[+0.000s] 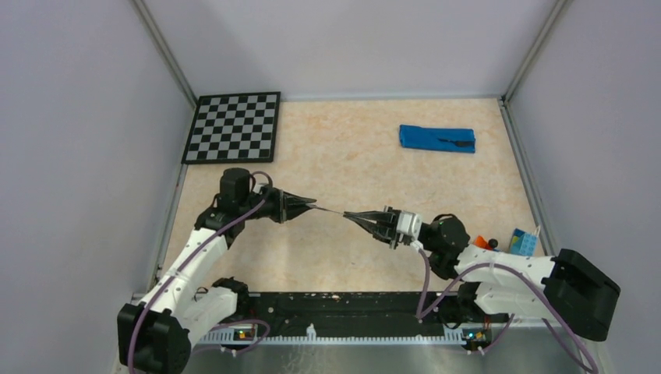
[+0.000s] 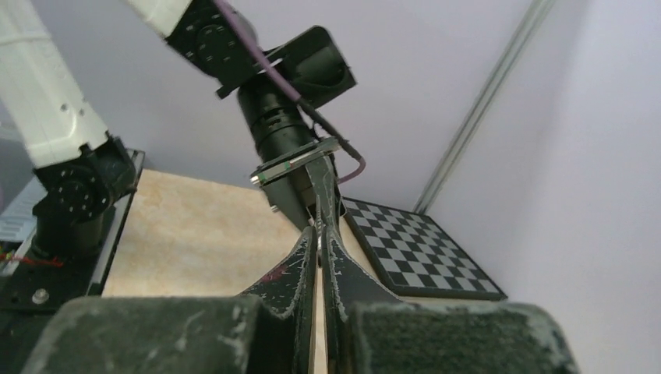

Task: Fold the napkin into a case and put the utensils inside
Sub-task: Pass from the left arm to the right, then insert the knife into the folded napkin.

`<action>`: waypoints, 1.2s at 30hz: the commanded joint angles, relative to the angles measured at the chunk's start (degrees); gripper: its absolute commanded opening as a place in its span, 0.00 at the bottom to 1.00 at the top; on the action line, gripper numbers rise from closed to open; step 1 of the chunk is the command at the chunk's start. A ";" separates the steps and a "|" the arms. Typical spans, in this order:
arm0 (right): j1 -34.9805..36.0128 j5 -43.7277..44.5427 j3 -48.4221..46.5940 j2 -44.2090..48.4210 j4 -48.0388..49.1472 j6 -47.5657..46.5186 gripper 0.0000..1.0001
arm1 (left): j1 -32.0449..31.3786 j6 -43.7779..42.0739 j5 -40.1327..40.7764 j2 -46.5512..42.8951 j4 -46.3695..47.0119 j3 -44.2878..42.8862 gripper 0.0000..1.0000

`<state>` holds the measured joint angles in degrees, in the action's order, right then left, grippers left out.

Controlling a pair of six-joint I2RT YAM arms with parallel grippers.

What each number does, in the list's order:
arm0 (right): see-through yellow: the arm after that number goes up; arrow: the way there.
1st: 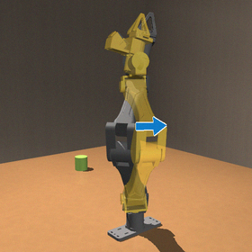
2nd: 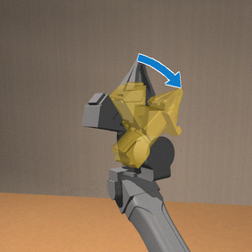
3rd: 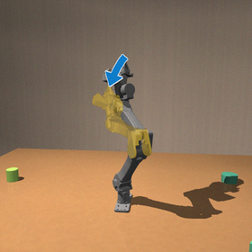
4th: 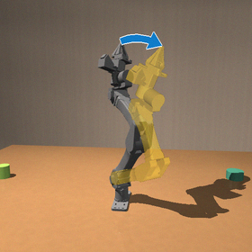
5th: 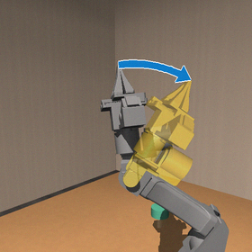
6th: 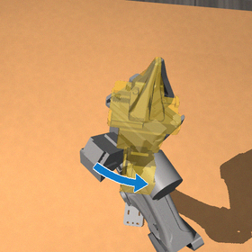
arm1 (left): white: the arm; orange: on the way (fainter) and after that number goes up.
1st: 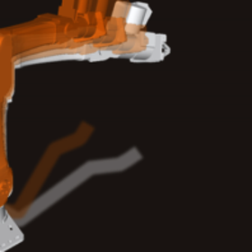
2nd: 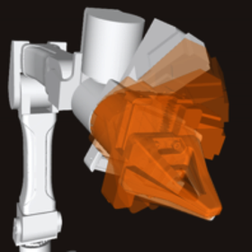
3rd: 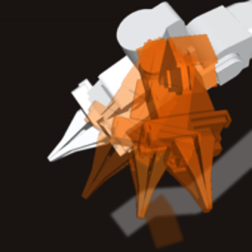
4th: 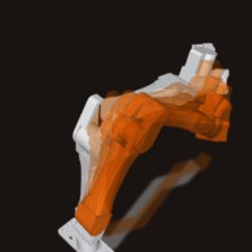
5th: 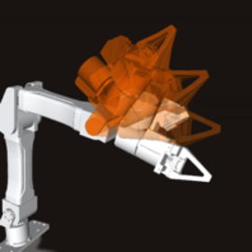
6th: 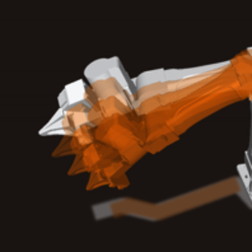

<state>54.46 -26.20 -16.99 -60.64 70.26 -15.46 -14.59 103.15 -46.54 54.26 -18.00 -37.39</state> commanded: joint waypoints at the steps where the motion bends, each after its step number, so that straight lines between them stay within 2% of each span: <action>1: -2.96 6.28 -6.55 -0.47 -5.06 9.72 0.00 | -0.09 2.13 1.45 -2.59 5.84 1.74 0.46; 2: -3.77 8.22 -6.08 -0.50 -4.23 10.92 0.00 | -0.09 2.22 2.35 -3.03 6.13 2.02 0.75; 3: -4.66 10.22 -5.09 -0.48 -2.79 12.49 0.00 | -0.11 2.08 3.27 -3.38 6.11 2.13 0.91; 4: -6.00 11.14 -4.42 -0.33 -2.13 14.09 0.00 | -0.09 1.69 4.20 -3.52 6.21 2.27 0.98; 8: -11.88 17.07 -3.79 1.04 -6.64 19.22 0.00 | 0.00 -6.52 12.65 -2.10 3.94 -0.91 0.99; 10: -17.09 20.72 -4.55 1.93 -12.46 23.84 0.00 | -0.21 -16.23 18.55 0.78 1.42 -5.24 0.99; 12: -24.81 20.46 -5.87 2.08 -18.14 29.09 0.00 | -0.82 -25.48 21.98 5.52 -1.05 -10.53 0.99; 15: -35.26 17.69 -8.08 0.96 -23.92 36.05 0.00 | -1.98 -32.99 21.51 13.79 1.00 -16.36 0.99; 19: -44.71 14.03 -12.66 -4.13 -30.40 44.59 0.00 | -6.59 -36.91 19.15 24.76 9.84 -19.96 0.97; 21: -47.82 16.34 -12.64 -6.10 -29.82 50.43 0.00 | -9.62 -41.37 16.91 30.39 14.70 -22.70 0.96; 23: -51.41 16.75 -12.55 -8.79 -26.93 56.28 0.00 | -12.34 -47.38 16.08 36.15 15.03 -27.81 0.96; 26: -56.97 15.72 -13.61 -12.83 -22.28 61.16 0.00 | -16.95 -57.16 19.61 43.20 13.34 -36.24 0.96; 28: -59.98 17.92 -13.77 -15.07 -19.20 63.63 0.00 | -18.91 -61.64 20.91 47.25 15.34 -39.51 0.95; 33: -64.95 23.73 -15.68 -20.68 -12.56 64.65 0.00 | -20.06 -63.72 16.90 57.83 30.25 -43.90 0.83; 36: -66.09 28.06 -17.41 -24.31 -8.64 63.05 0.00 | -20.28 -63.25 13.52 65.81 34.94 -50.45 0.80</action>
<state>-10.15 -4.51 -29.67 -81.93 49.36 46.33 -35.31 43.44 -29.26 111.68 4.75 -80.79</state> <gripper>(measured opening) 0.005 0.808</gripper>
